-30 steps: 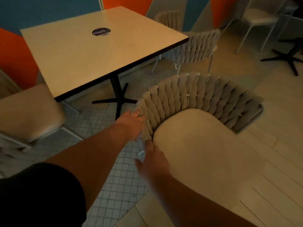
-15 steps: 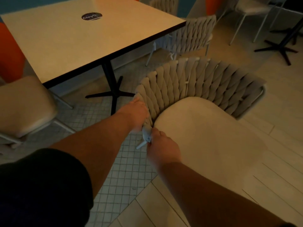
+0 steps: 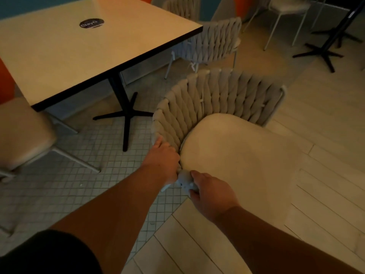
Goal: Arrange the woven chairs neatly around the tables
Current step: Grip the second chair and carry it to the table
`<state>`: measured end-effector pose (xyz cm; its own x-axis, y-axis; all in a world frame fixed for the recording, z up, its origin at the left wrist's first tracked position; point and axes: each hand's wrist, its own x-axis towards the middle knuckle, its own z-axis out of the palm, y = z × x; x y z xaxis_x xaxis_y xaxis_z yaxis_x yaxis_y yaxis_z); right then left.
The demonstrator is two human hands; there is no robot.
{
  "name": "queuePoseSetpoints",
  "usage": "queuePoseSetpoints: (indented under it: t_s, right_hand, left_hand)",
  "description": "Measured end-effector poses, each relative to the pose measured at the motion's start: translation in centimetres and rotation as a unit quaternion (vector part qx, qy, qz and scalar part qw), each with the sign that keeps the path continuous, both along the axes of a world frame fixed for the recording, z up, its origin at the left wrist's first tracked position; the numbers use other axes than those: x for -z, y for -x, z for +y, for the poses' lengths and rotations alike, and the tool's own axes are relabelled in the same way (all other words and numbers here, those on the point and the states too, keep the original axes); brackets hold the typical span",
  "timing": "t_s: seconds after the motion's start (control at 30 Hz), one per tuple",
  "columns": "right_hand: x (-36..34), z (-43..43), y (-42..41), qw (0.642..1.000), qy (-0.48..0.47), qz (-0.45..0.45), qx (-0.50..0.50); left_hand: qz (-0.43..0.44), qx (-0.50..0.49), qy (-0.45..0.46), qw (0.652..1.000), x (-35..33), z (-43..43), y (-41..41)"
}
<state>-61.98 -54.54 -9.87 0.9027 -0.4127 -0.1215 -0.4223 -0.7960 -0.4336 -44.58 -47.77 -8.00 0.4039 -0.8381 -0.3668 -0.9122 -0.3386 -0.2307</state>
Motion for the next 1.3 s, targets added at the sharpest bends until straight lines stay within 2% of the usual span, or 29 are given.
queuePoseSetpoints:
  t_s: [0.3,0.57,0.73,0.8,0.9,0.97,1.1,1.2,1.3]
  right_hand:
    - [-0.5,-5.5,4.9,0.995,0.028,0.041,-0.082]
    - [-1.3,-11.1,6.1,0.978,0.102,0.117,-0.139]
    - [-1.1,-11.9,5.8,0.976,0.097,0.127,-0.146]
    - [-1.3,-11.8,5.8,0.975,0.101,0.132,-0.146]
    - [-1.7,-11.3,5.4,0.968,0.098,0.19,-0.132]
    - [-2.2,-10.4,4.6,0.969,0.078,0.214,-0.096]
    - [-3.5,-6.3,1.2,0.985,0.02,0.171,-0.03]
    - [-4.6,-2.9,-3.3,0.991,-0.034,0.13,-0.019]
    - [-3.8,-1.0,-7.1,0.986,-0.105,0.131,0.006]
  left_hand:
    - [0.051,-0.087,0.027,0.994,-0.4,-1.2,6.7]
    - [0.054,-0.157,0.036,0.985,-0.2,-3.5,11.2]
    - [0.06,-0.124,0.063,0.988,0.0,-3.0,10.7]
    - [0.098,-0.087,0.071,0.989,-0.1,-2.5,9.6]
    - [0.149,-0.017,0.068,0.986,-0.9,-1.2,6.1]
    - [0.113,0.015,0.048,0.992,-1.8,-0.4,2.5]
    - [0.023,0.025,-0.041,0.999,-3.7,-0.4,-4.6]
    - [-0.032,0.041,-0.108,0.993,-4.1,-1.4,-8.8]
    - [-0.076,0.05,-0.153,0.984,-3.7,-2.7,-11.9]
